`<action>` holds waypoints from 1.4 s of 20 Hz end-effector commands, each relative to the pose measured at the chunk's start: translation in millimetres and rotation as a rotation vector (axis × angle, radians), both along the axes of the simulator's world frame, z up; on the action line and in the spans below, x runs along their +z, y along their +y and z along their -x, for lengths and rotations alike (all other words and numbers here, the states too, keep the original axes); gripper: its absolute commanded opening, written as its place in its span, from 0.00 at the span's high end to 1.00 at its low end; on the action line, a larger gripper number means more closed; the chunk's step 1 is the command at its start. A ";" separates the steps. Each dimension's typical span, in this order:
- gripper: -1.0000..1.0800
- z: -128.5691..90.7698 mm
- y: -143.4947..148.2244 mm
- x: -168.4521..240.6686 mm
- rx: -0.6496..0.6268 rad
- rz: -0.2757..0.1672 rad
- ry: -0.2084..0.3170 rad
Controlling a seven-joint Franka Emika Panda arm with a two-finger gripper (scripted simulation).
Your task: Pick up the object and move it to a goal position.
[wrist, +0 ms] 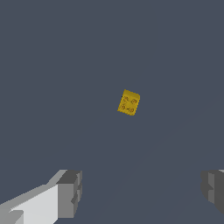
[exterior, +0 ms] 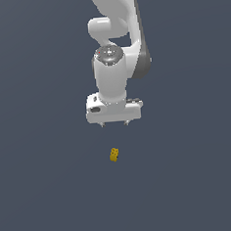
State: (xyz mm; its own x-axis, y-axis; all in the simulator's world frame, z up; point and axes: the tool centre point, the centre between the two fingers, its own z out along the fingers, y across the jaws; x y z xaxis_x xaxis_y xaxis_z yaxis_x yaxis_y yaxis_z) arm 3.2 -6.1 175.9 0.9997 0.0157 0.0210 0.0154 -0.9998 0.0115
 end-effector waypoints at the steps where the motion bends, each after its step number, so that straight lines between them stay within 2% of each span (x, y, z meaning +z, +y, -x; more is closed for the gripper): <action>1: 0.04 0.0 0.0 0.0 0.000 0.000 0.000; 10: 0.04 0.1 30.3 6.2 0.057 -0.022 -0.003; 19: 0.04 -1.9 28.5 3.8 0.046 -0.022 -0.003; 28: 0.04 -23.7 17.7 -22.4 -0.061 -0.024 0.004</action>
